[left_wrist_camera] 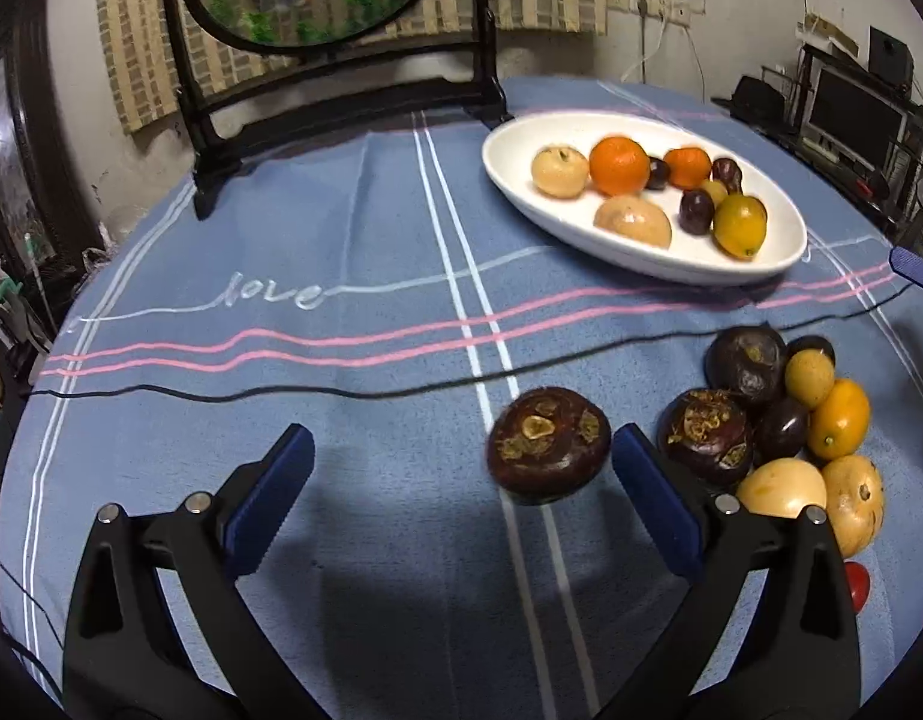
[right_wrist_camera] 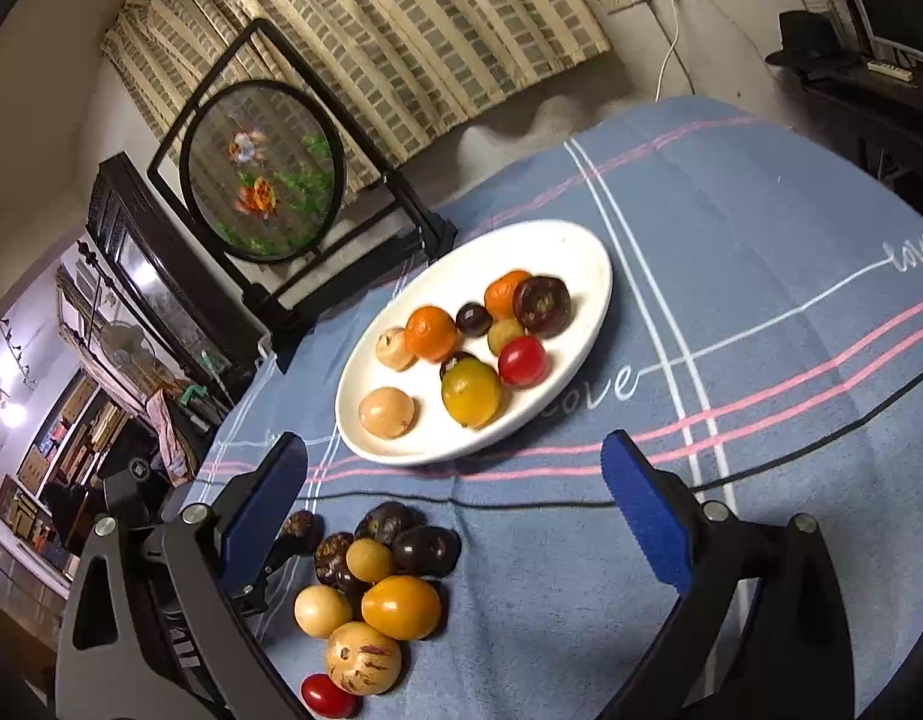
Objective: Organize fruits
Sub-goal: 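Grasp a large dark purple fruit with the left tool while the right tool grasps a dark plum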
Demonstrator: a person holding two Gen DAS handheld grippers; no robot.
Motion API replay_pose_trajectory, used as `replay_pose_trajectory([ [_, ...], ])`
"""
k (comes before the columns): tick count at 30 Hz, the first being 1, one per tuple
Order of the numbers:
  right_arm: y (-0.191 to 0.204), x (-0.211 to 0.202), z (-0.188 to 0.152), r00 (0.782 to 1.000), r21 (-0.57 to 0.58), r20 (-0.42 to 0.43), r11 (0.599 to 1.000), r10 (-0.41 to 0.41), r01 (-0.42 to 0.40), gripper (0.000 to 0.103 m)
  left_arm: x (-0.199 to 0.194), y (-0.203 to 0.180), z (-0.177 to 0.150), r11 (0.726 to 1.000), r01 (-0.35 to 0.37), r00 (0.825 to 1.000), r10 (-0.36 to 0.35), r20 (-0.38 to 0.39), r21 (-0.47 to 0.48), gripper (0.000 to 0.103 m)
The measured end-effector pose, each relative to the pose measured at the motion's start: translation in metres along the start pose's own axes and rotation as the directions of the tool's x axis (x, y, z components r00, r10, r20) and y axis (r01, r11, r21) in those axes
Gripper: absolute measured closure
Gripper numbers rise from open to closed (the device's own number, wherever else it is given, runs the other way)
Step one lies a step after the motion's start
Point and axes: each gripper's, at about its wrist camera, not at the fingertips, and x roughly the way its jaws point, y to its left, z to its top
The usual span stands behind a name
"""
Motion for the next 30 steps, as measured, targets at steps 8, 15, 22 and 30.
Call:
replay_pose_trajectory([
  [8, 0.041, 0.018, -0.025, 0.994, -0.256, -0.072, 0.965, -0.078, 0.057, 0.004, 0.021, 0.007, 0.001, 0.998, 0.039, 0.994, -0.043, -0.099, -0.045, 0.002],
  [15, 0.063, 0.032, -0.051, 0.979, -0.452, -0.078, 0.882, -0.186, 0.132, 0.004, 0.022, 0.008, 0.0, 0.997, 0.047, 0.993, -0.053, -0.103, -0.053, 0.002],
  [22, 0.07, 0.049, -0.057, 0.967, -0.493, -0.096, 0.855, -0.237, 0.161, 0.004, 0.022, 0.008, 0.0, 0.997, 0.047, 0.993, -0.052, -0.103, -0.054, 0.002],
  [30, 0.03, 0.036, -0.04, 0.932, -0.38, -0.075, 0.874, -0.354, 0.302, 0.004, 0.022, 0.008, 0.0, 0.997, 0.047, 0.993, -0.053, -0.103, -0.054, 0.002],
])
